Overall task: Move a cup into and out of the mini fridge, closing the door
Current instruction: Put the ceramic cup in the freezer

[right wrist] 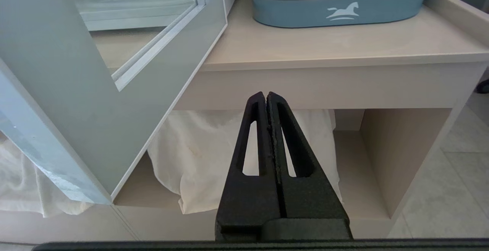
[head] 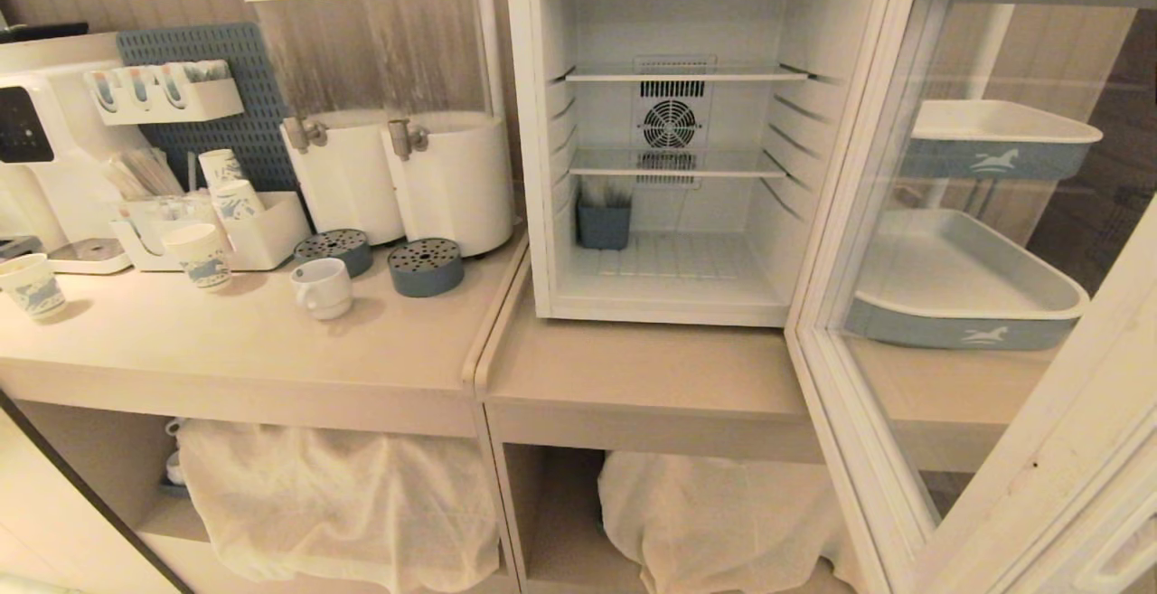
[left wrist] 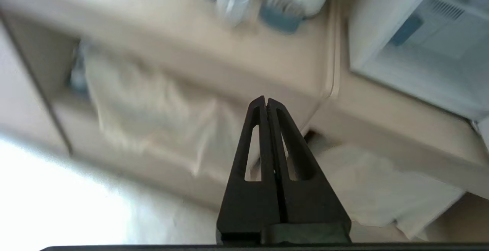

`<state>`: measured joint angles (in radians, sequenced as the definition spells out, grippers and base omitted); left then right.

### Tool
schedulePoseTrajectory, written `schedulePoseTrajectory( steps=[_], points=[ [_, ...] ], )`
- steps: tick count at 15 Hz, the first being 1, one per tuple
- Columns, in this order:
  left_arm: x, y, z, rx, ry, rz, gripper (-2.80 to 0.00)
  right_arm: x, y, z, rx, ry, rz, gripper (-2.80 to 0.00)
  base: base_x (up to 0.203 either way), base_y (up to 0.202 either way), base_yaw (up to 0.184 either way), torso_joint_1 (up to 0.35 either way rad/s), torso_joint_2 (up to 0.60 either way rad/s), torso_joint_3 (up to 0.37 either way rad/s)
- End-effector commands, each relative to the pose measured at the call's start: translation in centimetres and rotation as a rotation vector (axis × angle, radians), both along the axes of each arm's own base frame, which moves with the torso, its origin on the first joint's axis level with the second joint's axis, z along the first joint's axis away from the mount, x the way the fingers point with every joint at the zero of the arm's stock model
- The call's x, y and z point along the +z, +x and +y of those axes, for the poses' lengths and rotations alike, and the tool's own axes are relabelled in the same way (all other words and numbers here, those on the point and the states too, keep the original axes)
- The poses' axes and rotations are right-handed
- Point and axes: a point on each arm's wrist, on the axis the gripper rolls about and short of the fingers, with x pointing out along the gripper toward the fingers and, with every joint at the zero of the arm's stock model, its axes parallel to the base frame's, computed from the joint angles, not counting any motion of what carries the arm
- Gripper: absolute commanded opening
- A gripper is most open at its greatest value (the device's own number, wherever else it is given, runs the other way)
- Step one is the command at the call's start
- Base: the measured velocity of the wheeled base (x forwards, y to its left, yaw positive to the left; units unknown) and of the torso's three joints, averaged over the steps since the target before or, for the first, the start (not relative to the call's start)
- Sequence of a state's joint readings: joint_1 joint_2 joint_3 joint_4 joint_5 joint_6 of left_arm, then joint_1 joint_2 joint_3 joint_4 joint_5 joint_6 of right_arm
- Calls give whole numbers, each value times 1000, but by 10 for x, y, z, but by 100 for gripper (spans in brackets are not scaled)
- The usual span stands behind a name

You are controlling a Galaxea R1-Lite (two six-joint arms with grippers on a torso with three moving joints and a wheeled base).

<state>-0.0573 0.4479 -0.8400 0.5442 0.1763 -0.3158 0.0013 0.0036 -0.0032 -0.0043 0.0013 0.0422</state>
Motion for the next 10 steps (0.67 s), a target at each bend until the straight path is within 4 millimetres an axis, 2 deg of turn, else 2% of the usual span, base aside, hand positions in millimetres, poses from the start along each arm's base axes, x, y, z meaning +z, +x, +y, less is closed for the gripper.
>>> schedulePoseTrajectory(
  steps=[1,2,3,6,9,10],
  points=[
    [-26,-35,-13,-1,-47,30,-280,0,0,0,1,0,-1,-280,0,0,0,0,0,0],
    [-37,-40,-17,-25,-79,89,-280,0,0,0,1,1,-1,-280,0,0,0,0,0,0],
    [-45,-37,-17,-49,-93,118,-280,0,0,0,1,-1,-1,-280,0,0,0,0,0,0],
    [-46,-21,-18,-199,4,1,-280,0,0,0,1,-1,-1,-280,0,0,0,0,0,0],
    [-48,-24,-14,-343,-14,-7,-280,0,0,0,1,-1,1,-280,0,0,0,0,0,0],
    [-57,-24,-12,-354,-20,6,-280,0,0,0,1,-1,1,-280,0,0,0,0,0,0]
  ],
)
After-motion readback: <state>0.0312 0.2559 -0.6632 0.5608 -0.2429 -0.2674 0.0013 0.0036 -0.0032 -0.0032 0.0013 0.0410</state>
